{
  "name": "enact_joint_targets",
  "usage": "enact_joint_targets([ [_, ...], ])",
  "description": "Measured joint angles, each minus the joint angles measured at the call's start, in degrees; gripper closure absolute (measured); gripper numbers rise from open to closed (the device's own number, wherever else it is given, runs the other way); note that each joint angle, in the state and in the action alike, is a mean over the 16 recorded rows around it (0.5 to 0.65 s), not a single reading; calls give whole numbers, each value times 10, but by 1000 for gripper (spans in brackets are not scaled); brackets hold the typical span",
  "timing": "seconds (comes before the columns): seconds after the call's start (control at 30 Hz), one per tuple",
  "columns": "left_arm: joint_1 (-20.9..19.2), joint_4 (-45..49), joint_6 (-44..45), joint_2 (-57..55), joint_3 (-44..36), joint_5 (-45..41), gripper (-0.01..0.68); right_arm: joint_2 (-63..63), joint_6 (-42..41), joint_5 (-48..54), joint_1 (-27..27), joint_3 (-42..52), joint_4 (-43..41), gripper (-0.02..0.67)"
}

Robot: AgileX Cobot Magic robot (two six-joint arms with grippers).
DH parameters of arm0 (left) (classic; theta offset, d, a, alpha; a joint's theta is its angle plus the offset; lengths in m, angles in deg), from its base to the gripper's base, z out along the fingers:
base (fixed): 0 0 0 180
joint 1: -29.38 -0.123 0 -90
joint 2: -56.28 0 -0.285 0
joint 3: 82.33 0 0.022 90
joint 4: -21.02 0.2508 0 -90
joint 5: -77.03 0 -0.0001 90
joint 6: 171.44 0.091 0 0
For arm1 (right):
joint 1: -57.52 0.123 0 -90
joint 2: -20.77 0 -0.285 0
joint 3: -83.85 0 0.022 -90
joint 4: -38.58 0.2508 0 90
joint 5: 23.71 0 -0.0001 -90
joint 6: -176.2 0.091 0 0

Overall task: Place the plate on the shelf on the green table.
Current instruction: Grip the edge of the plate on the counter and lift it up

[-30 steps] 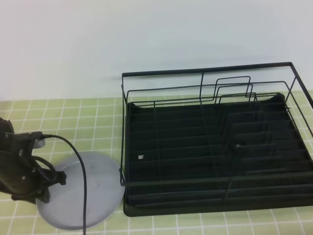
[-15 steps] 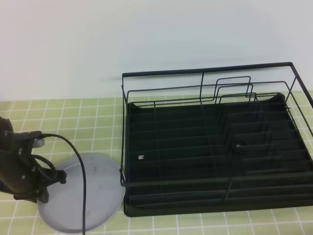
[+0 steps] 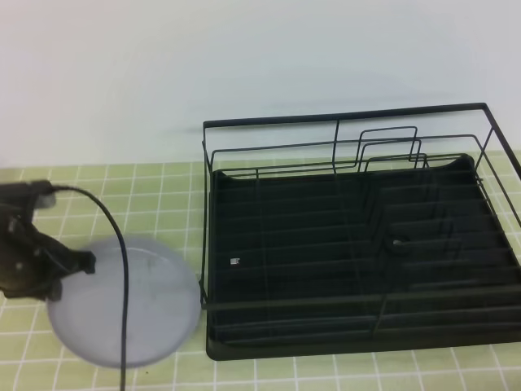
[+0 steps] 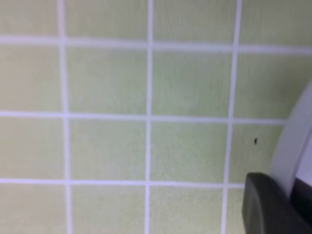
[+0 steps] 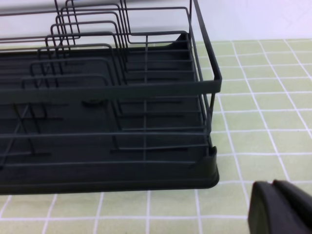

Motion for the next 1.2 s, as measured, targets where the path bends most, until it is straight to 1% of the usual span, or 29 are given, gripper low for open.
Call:
enact_joint_targets([
  [0.37,0,13,-6,88,59,-53,669,0,0,0,0,0,0,651],
  [0.57,0,-18,17,135,98,-85,669,0,0,0,0,0,0,651],
  [0.77,0,-115,81,170,126,-114,669,0,0,0,0,0,0,651],
  [0.97,0,-261,169,185,138,-136,669,0,3,-8,0,0,17,651],
  [1.07,0,-331,211,187,139,-149,669,0,15,-26,0,0,58,651],
  [1.2,1,-399,251,187,139,-170,669,0,37,-66,0,0,149,651],
])
